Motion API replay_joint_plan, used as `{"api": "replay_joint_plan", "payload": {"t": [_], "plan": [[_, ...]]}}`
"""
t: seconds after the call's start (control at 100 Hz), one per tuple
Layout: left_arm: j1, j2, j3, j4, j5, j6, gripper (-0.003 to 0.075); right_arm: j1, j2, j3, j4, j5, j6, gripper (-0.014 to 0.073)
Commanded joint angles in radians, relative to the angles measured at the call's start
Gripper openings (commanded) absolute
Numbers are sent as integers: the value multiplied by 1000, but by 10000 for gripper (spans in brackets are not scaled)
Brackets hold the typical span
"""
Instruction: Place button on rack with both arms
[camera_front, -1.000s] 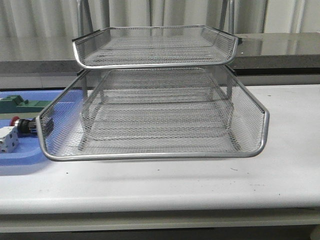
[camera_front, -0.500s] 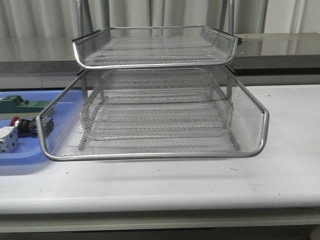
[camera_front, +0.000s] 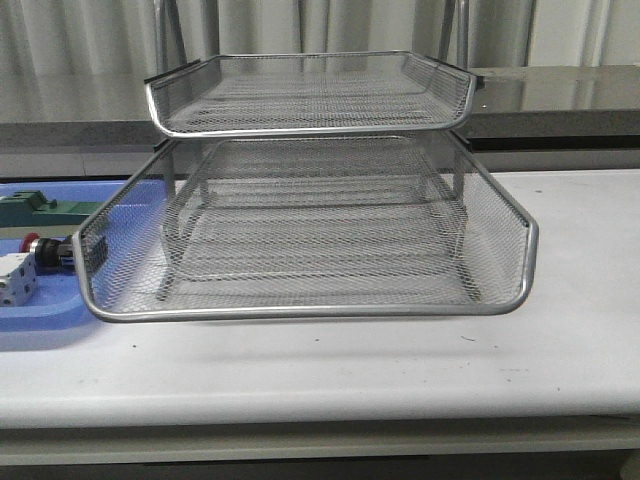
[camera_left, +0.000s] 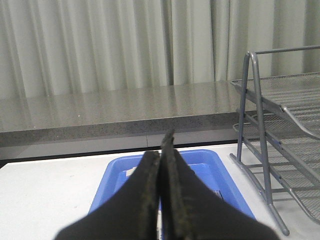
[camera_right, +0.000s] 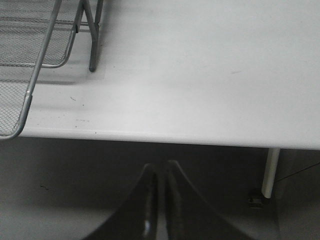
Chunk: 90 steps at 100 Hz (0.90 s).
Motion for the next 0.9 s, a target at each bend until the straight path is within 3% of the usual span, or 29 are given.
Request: {"api": "replay_joint_plan", "payload": {"t": [0.0, 0.89], "plan": [[-1, -30, 34, -10, -83, -9, -20, 1, 2, -36, -11, -53, 0, -63], [-1, -30, 34, -10, -98, -9, -20, 1, 2, -36, -10, -52, 0, -68]]}}
